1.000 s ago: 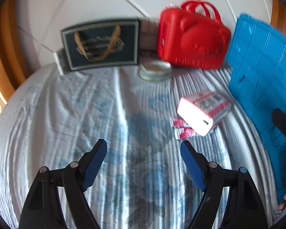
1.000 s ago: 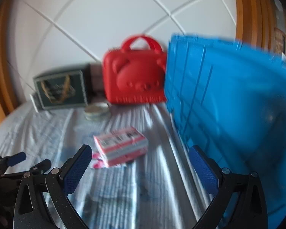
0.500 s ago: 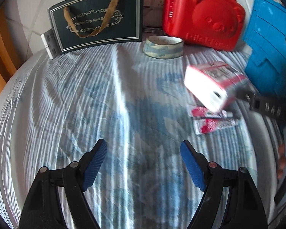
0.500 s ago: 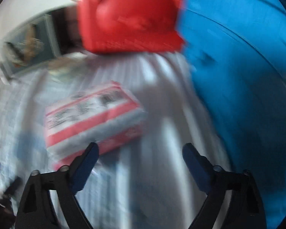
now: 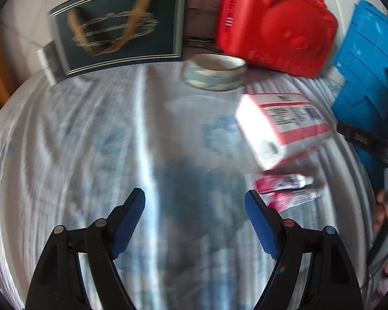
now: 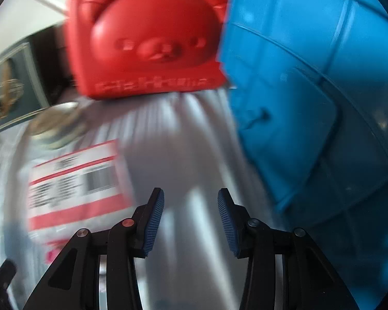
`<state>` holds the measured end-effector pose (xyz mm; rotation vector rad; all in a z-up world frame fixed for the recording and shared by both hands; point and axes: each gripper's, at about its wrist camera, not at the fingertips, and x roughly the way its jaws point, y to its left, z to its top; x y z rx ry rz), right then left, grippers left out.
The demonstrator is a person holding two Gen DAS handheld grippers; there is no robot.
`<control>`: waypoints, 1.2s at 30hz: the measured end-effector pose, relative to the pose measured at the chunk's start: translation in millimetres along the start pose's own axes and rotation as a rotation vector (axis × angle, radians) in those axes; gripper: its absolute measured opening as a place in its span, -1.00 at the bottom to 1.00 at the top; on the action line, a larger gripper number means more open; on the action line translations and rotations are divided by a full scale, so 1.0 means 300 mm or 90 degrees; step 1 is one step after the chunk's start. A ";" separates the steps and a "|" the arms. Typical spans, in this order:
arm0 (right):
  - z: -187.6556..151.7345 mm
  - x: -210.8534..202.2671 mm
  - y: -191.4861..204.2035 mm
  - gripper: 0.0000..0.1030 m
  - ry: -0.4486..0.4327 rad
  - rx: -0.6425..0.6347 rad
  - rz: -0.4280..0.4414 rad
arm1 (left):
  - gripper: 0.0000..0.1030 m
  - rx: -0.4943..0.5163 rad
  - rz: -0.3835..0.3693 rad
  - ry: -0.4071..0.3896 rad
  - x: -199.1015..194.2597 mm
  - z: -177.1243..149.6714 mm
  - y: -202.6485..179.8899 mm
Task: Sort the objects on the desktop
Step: 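Move both tools back toward the red-white tissue pack on the bed, then grasp the red-white tissue pack with the left tool while the right tool grasps the tape roll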
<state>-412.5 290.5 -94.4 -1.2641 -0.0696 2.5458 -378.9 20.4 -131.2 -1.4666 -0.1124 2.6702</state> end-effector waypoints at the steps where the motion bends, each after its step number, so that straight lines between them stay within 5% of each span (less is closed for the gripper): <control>1: 0.007 0.010 0.001 -0.15 0.003 -0.002 0.001 | 0.54 0.011 -0.013 0.002 0.007 0.009 -0.024; 3: 0.015 0.042 0.037 -0.01 0.035 -0.036 0.036 | 0.54 0.033 -0.026 0.009 0.024 0.025 -0.067; 6: -0.028 0.019 0.140 -0.07 0.053 -0.098 0.150 | 0.54 0.033 0.006 0.008 0.035 0.037 -0.069; 10: -0.133 -0.086 0.357 -0.07 0.061 -0.217 0.314 | 0.50 -0.042 0.072 0.031 0.052 0.020 0.072; 13: -0.161 -0.105 0.436 0.03 0.083 -0.209 0.400 | 0.51 -0.112 0.115 0.046 0.034 0.005 0.214; 17: -0.147 -0.149 0.400 0.03 0.043 -0.183 0.364 | 0.51 -0.141 0.136 0.017 -0.037 0.049 0.262; 20: -0.118 -0.164 0.264 0.17 0.009 -0.127 0.283 | 0.51 -0.144 0.104 -0.006 -0.053 0.114 0.189; 22: -0.112 -0.174 0.179 0.64 -0.007 -0.099 0.241 | 0.51 -0.144 0.077 -0.003 -0.036 0.156 0.125; 24: -0.094 -0.167 0.119 0.87 -0.011 -0.077 0.222 | 0.53 -0.134 0.057 0.010 -0.003 0.207 0.045; 28: -0.061 -0.129 0.036 0.99 -0.024 -0.050 0.173 | 0.56 -0.129 0.118 0.066 0.115 0.277 -0.049; 29: -0.061 -0.121 0.017 1.00 -0.024 -0.048 0.168 | 0.91 -0.126 0.131 0.085 0.150 0.282 -0.054; 30: -0.058 -0.107 0.015 1.00 -0.021 -0.044 0.167 | 1.00 -0.134 0.134 0.084 0.175 0.284 -0.051; 36: 0.004 -0.043 0.083 1.00 -0.010 -0.029 0.202 | 0.96 -0.121 0.045 0.113 0.232 0.258 0.018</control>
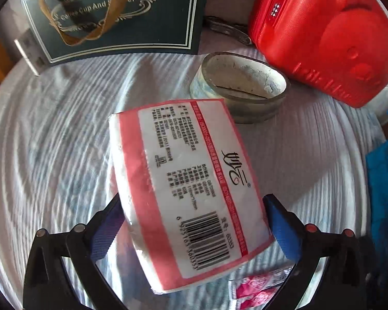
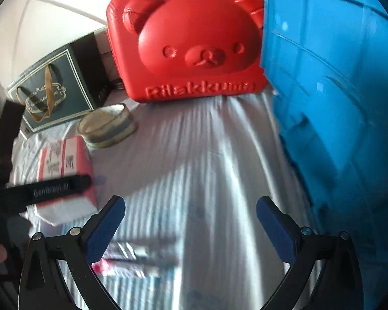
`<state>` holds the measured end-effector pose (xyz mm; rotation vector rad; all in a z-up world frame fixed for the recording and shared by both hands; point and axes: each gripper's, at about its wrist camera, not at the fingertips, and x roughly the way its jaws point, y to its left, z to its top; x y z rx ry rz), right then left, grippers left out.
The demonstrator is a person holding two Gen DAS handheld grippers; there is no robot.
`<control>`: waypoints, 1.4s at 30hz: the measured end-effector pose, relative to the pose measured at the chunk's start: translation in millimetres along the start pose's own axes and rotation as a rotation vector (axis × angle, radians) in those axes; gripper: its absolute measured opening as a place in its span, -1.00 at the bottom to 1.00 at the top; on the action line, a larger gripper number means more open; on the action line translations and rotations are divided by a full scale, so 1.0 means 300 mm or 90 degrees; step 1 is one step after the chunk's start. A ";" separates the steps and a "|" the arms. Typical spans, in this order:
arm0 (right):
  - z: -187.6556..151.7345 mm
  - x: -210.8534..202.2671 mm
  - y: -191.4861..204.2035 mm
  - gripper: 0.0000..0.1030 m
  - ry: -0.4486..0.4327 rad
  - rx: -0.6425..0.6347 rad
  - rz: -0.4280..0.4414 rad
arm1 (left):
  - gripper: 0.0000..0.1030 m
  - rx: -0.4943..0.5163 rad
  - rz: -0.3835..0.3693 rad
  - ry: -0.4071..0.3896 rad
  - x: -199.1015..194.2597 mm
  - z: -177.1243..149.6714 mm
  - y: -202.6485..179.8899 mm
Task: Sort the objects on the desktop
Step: 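Grasp the red-white tissue pack with the left tool while the right tool grasps the tape roll, then lift and carry the tissue pack and tape roll over the blue bin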
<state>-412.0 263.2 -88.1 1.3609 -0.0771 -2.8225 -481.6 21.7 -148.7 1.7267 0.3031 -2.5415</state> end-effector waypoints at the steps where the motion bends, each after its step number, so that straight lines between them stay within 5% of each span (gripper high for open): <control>1: 0.029 0.009 0.021 1.00 -0.008 -0.005 0.007 | 0.94 0.006 -0.003 -0.010 -0.008 -0.004 0.013; 6: 0.151 0.073 0.128 0.99 -0.012 -0.035 0.064 | 0.90 -0.006 0.083 -0.075 -0.072 -0.016 0.148; 7: 0.177 0.103 0.161 0.97 -0.004 -0.048 0.072 | 0.90 -0.017 0.085 -0.076 -0.076 -0.012 0.189; 9: 0.237 0.183 0.231 0.49 0.014 -0.073 0.079 | 0.90 -0.032 0.082 -0.076 -0.079 -0.007 0.254; 15: 0.342 0.411 0.324 0.43 0.090 -0.068 0.052 | 0.90 -0.042 0.066 -0.105 -0.087 0.029 0.312; 17: 0.337 0.474 0.345 0.01 0.119 -0.079 0.022 | 0.90 -0.033 0.066 -0.115 -0.082 0.036 0.301; 18: 0.328 0.508 0.353 -0.42 0.139 -0.081 0.019 | 0.90 -0.030 0.064 -0.120 -0.089 0.046 0.300; 21: 0.310 0.504 0.349 -0.74 0.120 -0.084 0.003 | 0.90 -0.013 0.047 -0.134 -0.114 0.041 0.269; 29: 0.252 0.140 0.368 -0.74 -0.025 -0.125 0.000 | 0.90 0.034 0.021 -0.200 -0.336 -0.061 0.183; 42: 0.099 -0.758 0.286 -0.73 -0.192 -0.052 -0.030 | 0.90 0.092 -0.054 -0.325 -0.927 -0.354 0.082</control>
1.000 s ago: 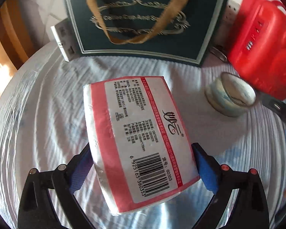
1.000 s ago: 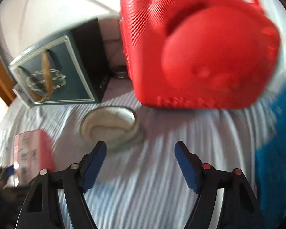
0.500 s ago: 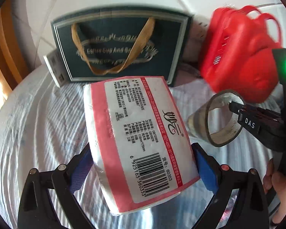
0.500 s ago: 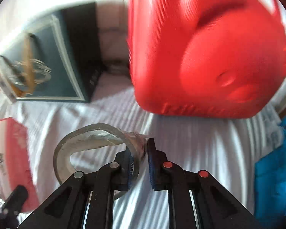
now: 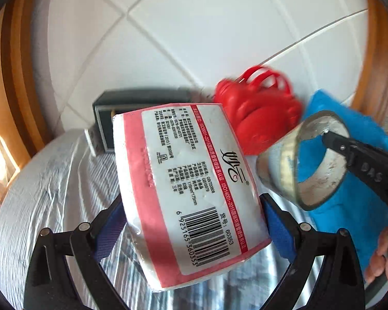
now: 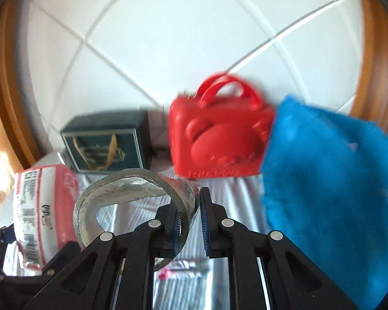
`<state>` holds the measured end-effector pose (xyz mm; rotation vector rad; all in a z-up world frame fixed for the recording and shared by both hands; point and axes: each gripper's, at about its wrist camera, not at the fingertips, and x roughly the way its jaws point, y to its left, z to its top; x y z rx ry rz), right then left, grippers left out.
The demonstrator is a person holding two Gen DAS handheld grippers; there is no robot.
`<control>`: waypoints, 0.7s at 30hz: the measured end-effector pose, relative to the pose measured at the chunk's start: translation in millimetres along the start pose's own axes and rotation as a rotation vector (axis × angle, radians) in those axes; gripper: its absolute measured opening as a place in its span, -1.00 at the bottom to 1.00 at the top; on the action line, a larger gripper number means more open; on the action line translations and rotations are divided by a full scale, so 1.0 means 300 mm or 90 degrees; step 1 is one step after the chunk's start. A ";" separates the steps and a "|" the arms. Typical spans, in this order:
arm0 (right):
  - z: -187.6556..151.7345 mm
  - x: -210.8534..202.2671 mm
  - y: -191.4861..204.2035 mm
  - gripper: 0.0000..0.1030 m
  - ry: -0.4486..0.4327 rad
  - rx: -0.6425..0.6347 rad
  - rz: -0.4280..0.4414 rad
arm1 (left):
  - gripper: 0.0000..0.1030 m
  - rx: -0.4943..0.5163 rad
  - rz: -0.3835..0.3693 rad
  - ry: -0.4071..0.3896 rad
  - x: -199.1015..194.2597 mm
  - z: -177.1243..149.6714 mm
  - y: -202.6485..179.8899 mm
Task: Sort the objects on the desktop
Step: 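Lift and carry the tissue pack and tape roll over the blue bin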
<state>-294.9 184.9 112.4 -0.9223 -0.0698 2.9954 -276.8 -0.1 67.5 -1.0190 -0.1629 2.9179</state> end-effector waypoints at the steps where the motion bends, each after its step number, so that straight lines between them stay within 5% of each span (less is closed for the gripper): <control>1: 0.026 -0.051 -0.008 -0.73 -0.011 0.003 -0.005 | 0.90 0.010 -0.010 -0.013 -0.053 0.003 -0.026; 12: 0.099 -0.691 -0.302 -0.73 -0.151 0.039 -0.119 | 0.90 0.118 -0.128 -0.115 -0.422 0.086 -0.403; 21: 0.199 -0.740 -0.733 -0.73 -0.134 0.083 -0.232 | 0.90 0.200 -0.210 -0.092 -0.429 0.188 -0.855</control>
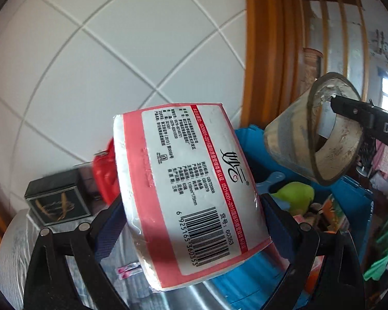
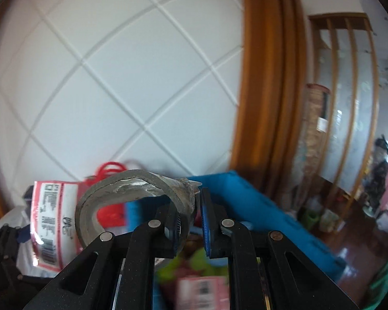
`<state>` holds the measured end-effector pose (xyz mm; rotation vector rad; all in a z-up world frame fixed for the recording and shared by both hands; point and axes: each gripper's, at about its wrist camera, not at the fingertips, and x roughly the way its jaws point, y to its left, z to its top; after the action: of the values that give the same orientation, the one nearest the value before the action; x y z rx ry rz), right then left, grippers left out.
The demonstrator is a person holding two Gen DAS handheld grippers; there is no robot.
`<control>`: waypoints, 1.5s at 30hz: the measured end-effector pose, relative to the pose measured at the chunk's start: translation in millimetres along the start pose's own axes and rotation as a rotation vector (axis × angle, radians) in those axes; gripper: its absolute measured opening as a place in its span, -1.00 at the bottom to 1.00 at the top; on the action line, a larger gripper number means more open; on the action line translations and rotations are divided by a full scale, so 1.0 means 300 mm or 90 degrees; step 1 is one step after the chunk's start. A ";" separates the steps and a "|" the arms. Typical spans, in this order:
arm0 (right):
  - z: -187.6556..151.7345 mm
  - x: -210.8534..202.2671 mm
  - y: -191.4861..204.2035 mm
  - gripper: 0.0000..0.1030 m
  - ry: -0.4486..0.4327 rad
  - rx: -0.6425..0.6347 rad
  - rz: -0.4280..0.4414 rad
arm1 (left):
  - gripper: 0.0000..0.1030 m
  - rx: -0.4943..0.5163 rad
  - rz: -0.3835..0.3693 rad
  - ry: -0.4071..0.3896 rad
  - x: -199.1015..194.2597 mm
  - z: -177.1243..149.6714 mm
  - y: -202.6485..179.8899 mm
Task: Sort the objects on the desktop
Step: 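Lift and carry the tissue pack and tape roll over the blue bin, then open both tools to drop the tissue pack and tape roll into the bin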
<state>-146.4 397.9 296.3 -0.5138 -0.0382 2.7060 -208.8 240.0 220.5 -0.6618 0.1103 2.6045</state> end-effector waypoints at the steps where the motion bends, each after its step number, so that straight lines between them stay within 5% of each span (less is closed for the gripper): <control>1: 0.002 0.027 -0.033 -0.73 0.010 0.004 -0.008 | 0.90 0.007 -0.009 0.009 0.034 0.017 -0.042; 9: -0.041 0.342 -0.217 -0.72 0.112 0.005 -0.054 | 0.92 0.035 -0.023 0.103 0.335 0.072 -0.288; 26: -0.202 0.703 -0.237 -0.54 0.246 0.020 -0.032 | 0.93 0.081 0.005 0.205 0.599 0.063 -0.358; 27: -0.209 0.714 -0.236 -0.33 0.260 0.017 -0.031 | 0.93 0.079 0.002 0.209 0.602 0.058 -0.353; 28: -0.216 0.721 -0.234 0.13 0.272 0.012 -0.034 | 0.93 0.078 0.000 0.213 0.601 0.054 -0.352; 30: -0.229 0.729 -0.230 0.75 0.280 0.000 -0.044 | 0.93 0.080 -0.002 0.217 0.603 0.050 -0.352; 31: -0.231 0.724 -0.231 0.89 0.280 -0.001 -0.044 | 0.93 0.082 -0.003 0.218 0.602 0.047 -0.353; 45: -0.220 0.608 -0.241 1.00 0.294 -0.015 -0.053 | 0.93 0.074 -0.016 0.232 0.557 0.028 -0.353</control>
<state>-253.1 530.5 178.1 -1.1027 0.0333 2.4443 -296.6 404.0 152.8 -1.0782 0.3601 2.4056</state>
